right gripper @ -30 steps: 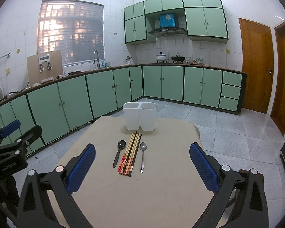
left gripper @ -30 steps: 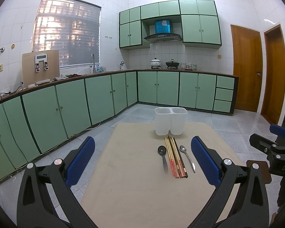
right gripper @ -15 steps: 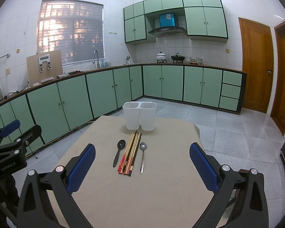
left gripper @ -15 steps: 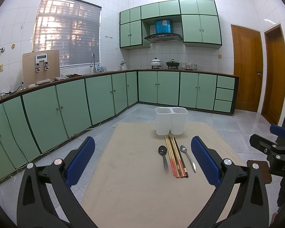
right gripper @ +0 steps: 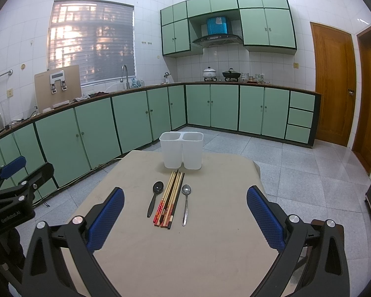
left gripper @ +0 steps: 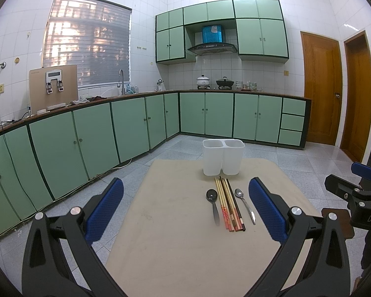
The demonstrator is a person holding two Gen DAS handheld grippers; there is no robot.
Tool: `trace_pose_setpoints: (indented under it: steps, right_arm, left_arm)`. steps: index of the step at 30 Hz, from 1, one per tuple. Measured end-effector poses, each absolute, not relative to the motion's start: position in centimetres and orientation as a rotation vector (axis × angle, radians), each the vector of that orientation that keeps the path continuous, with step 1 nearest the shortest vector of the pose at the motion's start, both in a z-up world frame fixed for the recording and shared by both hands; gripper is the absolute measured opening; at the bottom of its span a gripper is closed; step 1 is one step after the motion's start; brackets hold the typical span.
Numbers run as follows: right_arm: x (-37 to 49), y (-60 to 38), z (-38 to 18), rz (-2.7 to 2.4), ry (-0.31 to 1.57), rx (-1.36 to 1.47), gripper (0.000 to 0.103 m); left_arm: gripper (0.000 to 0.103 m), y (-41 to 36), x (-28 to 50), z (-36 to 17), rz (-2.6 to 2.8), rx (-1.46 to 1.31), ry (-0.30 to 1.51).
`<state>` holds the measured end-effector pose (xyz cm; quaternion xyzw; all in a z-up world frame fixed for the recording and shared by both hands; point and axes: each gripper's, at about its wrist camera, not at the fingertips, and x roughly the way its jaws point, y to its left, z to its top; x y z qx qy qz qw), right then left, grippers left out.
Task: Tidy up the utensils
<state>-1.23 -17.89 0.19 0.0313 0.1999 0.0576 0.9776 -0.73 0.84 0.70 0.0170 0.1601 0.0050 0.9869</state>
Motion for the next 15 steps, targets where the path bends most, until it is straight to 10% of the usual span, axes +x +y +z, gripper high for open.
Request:
trace_pose_setpoints:
  steps: [15]
  right_arm:
    - [-1.14,-17.8,0.11,0.116,0.405,0.063,0.097]
  left_arm:
    - [0.098,0.92,-0.83,0.6,0.01,0.035,0.323]
